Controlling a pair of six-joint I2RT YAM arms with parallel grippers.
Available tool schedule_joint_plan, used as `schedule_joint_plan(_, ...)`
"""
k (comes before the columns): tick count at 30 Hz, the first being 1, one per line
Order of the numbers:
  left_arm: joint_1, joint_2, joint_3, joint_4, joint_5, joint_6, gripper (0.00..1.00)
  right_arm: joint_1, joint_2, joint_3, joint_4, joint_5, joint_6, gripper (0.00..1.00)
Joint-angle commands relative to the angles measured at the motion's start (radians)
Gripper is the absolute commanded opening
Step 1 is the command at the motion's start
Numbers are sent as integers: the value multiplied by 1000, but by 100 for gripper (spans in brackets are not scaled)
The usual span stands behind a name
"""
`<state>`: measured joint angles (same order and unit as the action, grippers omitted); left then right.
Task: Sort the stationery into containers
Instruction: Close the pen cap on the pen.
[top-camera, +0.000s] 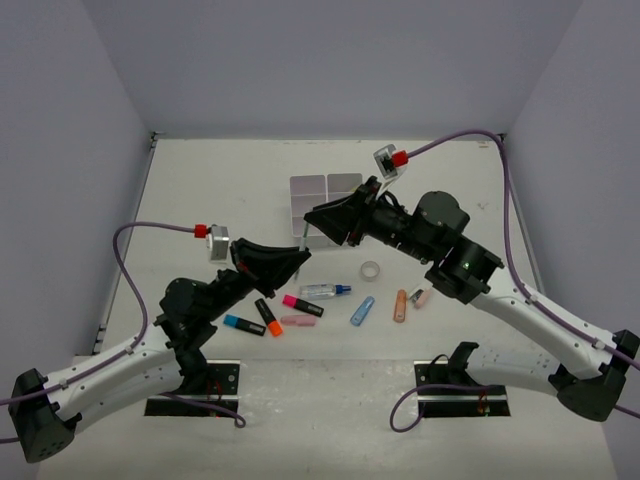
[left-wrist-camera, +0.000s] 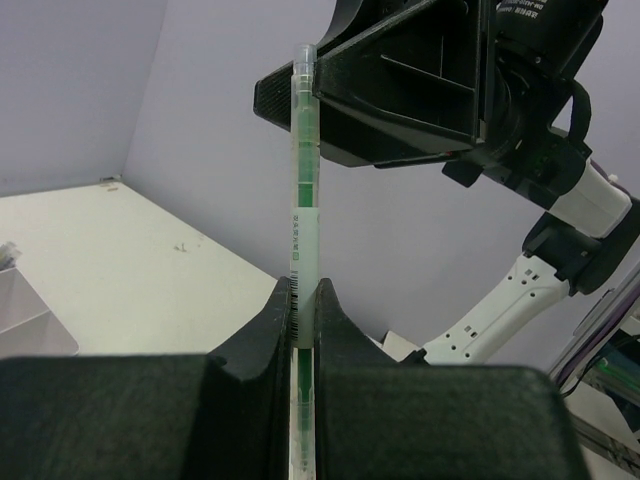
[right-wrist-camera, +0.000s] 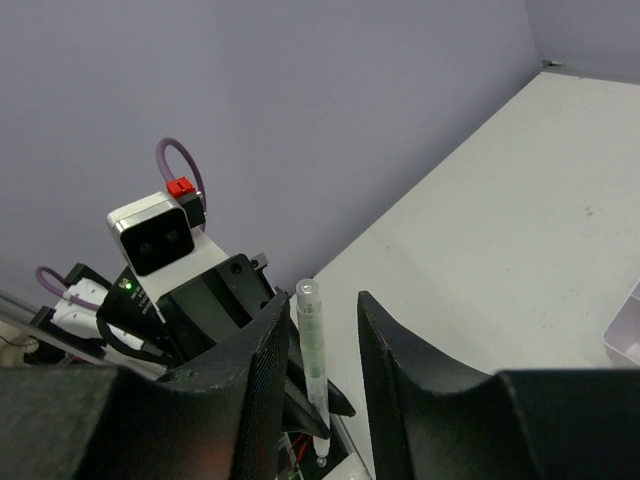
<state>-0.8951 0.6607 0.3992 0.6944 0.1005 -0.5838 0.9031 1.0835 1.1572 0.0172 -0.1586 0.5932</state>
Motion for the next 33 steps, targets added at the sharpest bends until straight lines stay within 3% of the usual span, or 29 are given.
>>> schedule_joint_plan(1, 4, 6, -4, 50, 4, -1, 0, 2, 15, 18, 50, 1, 11, 34)
schedule_joint_plan(5, 4, 9, -3, 48, -3, -2, 0, 2, 14, 11, 57, -13, 13, 29)
schedule_joint_plan(11, 2, 23, 10, 45, 0, -1, 0, 3, 16, -9, 61, -27, 11, 1)
schedule_joint_plan(33, 4, 115, 319, -87, -10, 148, 0, 38, -60, -487, 194, -48, 3, 0)
